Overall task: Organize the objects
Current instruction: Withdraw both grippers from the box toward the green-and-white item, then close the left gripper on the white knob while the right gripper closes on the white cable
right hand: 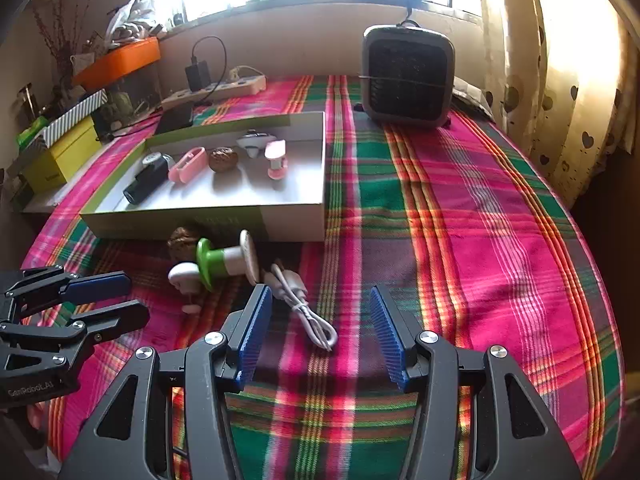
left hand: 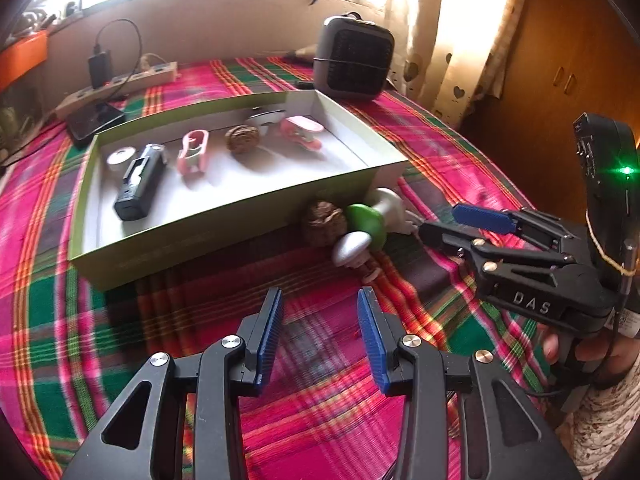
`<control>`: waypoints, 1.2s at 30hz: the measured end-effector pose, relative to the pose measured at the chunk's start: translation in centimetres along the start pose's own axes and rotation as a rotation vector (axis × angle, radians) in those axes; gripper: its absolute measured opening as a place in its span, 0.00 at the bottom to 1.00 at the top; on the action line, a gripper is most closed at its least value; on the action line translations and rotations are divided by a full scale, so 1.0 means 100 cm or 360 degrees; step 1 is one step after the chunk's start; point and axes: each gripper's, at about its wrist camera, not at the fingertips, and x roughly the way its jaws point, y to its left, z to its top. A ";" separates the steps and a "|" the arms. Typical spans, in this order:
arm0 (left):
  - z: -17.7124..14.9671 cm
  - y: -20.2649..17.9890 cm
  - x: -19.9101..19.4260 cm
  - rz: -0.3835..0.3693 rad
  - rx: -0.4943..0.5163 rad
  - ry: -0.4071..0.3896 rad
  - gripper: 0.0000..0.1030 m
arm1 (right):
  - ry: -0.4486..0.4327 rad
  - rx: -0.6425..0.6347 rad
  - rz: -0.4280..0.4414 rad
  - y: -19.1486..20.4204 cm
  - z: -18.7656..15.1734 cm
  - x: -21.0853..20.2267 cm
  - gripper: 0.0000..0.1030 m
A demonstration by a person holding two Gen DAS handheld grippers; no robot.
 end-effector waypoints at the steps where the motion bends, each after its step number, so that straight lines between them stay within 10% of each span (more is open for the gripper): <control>1: 0.001 -0.001 0.001 -0.0009 -0.0003 0.0003 0.36 | 0.0010 0.0000 -0.0002 -0.001 -0.001 0.001 0.51; 30: 0.022 -0.020 0.024 0.0063 0.0009 0.0030 0.36 | 0.0086 -0.0127 0.0009 -0.001 0.003 0.011 0.50; 36: 0.021 -0.016 0.023 0.0082 -0.0020 0.0027 0.32 | 0.0076 -0.0145 0.0028 0.000 0.003 0.010 0.32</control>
